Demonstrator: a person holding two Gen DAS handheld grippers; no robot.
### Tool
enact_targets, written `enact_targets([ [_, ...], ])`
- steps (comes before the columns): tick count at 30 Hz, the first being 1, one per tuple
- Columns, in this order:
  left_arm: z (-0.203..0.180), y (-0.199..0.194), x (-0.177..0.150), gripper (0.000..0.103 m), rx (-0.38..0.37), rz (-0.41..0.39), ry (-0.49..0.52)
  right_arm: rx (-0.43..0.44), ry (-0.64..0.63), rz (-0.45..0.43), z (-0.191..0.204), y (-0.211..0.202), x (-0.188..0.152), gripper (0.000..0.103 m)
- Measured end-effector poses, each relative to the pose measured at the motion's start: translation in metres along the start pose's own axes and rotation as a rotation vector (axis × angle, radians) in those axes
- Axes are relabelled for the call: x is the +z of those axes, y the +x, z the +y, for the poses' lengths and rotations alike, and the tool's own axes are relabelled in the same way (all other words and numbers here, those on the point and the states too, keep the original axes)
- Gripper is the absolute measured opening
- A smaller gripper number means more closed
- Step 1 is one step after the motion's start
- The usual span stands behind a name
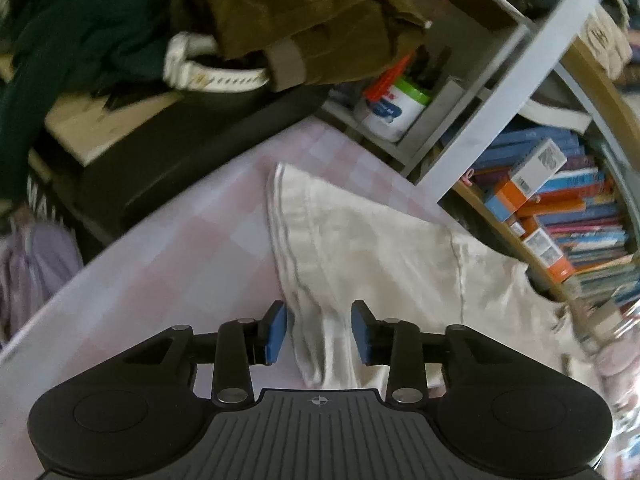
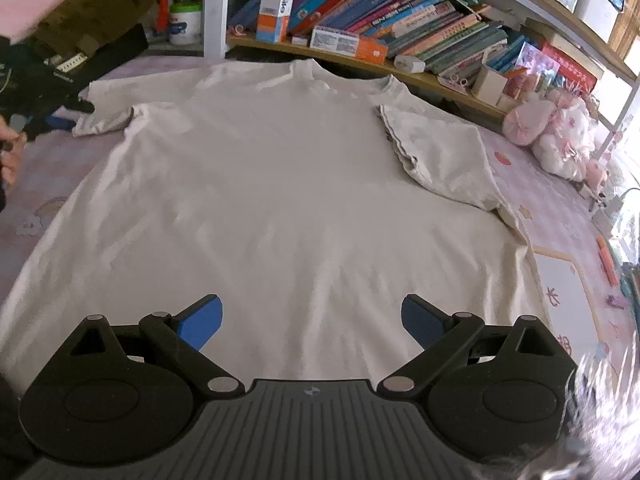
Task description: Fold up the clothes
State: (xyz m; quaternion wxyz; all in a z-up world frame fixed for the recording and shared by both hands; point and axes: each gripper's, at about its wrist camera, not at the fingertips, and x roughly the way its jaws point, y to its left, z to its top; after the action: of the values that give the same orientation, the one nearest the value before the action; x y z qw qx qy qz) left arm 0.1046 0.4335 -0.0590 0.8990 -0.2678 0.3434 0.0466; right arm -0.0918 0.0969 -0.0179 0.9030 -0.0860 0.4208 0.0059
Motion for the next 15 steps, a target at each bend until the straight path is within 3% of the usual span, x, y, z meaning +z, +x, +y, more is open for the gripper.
enact_targets([
  [5,-0.010,0.005,-0.001,0.028,0.060,-0.031,0.027,-0.011,0.006,0.023,-0.005,-0.001,-0.004,0.097],
  [7,-0.015,0.006,-0.003,0.007,0.112,-0.038,0.052,-0.013,0.014,0.029,-0.008,0.000,-0.004,0.097],
  [10,-0.025,0.003,0.006,0.001,0.056,-0.051,-0.006,-0.011,0.024,0.035,-0.011,0.001,-0.005,0.097],
  [15,-0.041,-0.001,0.023,0.000,-0.040,-0.074,-0.103,-0.002,0.029,0.040,-0.022,0.003,-0.007,0.097],
])
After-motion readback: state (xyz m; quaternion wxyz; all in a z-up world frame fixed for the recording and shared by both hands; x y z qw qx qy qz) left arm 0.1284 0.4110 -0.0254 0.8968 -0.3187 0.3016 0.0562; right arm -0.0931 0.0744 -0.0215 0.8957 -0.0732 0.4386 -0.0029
